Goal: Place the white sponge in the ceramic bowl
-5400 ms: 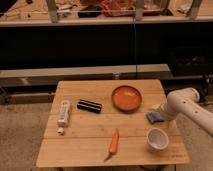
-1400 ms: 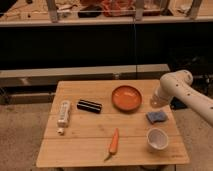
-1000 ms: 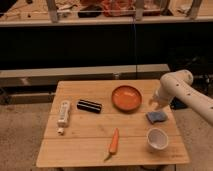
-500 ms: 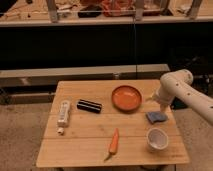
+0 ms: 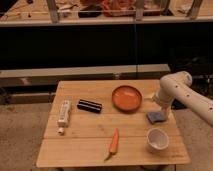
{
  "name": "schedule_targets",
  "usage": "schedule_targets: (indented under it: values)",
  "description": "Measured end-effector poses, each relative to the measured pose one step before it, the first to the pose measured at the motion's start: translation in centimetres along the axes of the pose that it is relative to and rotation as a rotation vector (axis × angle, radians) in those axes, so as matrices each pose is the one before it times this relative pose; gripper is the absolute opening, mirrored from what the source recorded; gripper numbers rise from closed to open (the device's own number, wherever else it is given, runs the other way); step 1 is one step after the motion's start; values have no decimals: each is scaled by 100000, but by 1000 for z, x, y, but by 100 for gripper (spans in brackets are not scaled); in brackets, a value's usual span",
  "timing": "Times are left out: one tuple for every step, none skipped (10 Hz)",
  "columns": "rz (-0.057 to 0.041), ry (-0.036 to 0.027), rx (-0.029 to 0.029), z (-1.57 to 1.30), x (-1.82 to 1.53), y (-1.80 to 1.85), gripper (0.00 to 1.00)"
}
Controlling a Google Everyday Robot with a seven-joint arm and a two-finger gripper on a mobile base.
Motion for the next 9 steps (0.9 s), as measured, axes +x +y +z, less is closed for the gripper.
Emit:
schedule_targets:
  values:
    - [93, -206, -132, 692, 177, 862, 80]
    - [-237, -36, 76, 258, -23, 141, 80]
    - [-145, -260, -77, 78, -137, -23, 80]
    - [-107, -166, 61, 157, -71, -16, 80]
    - [47, -179, -155, 760, -58, 300, 80]
    - [-221, 74, -458, 780, -34, 366, 80]
    - [-324, -46, -380, 505, -106, 239, 80]
    - [-455, -10, -290, 153, -84, 101, 80]
    - [-599, 43, -499, 254, -128, 188, 80]
